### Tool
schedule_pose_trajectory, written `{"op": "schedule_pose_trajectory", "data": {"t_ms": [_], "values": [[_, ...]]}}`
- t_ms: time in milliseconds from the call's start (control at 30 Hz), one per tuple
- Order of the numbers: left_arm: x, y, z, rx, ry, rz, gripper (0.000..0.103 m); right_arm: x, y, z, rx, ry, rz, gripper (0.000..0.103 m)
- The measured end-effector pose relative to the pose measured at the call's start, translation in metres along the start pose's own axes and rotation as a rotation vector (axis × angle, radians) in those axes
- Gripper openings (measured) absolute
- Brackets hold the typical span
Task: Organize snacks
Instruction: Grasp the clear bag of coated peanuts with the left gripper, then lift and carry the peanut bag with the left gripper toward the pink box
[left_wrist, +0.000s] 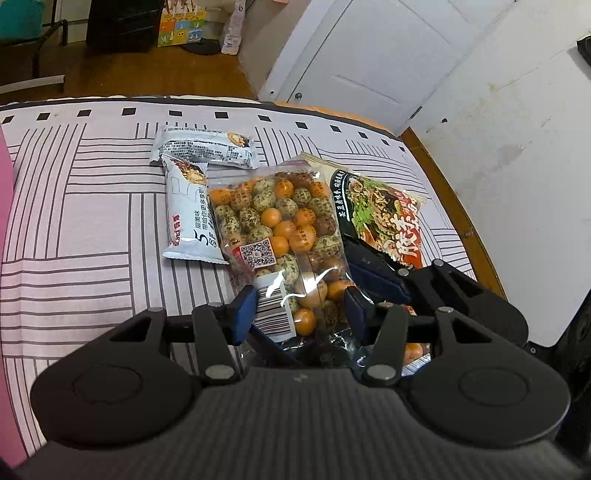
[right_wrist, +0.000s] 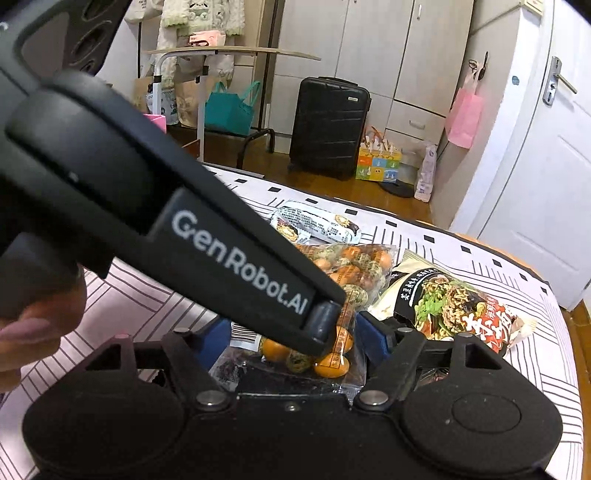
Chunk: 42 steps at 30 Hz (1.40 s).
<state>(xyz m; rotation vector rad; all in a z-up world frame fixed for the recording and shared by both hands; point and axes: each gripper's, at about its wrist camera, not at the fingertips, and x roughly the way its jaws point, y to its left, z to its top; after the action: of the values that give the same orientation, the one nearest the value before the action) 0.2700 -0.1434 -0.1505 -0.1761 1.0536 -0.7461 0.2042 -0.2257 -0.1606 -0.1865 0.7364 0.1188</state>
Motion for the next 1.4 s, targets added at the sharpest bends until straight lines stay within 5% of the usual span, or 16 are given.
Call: {"op": "schedule_pose_trajectory", "data": {"t_ms": [867,1400], "values": [[-0.047,-0.036,-0.012,0.034,0.018,0.052,0.05,-0.054,0.006,0.0,0.041,-0.026,0.041,0.077],[-0.099,-0.066,-0.055,0.024,0.053,0.116,0.051,-0.11,0.026,-0.018,0.118,-0.018,0.075,0.076]]}}
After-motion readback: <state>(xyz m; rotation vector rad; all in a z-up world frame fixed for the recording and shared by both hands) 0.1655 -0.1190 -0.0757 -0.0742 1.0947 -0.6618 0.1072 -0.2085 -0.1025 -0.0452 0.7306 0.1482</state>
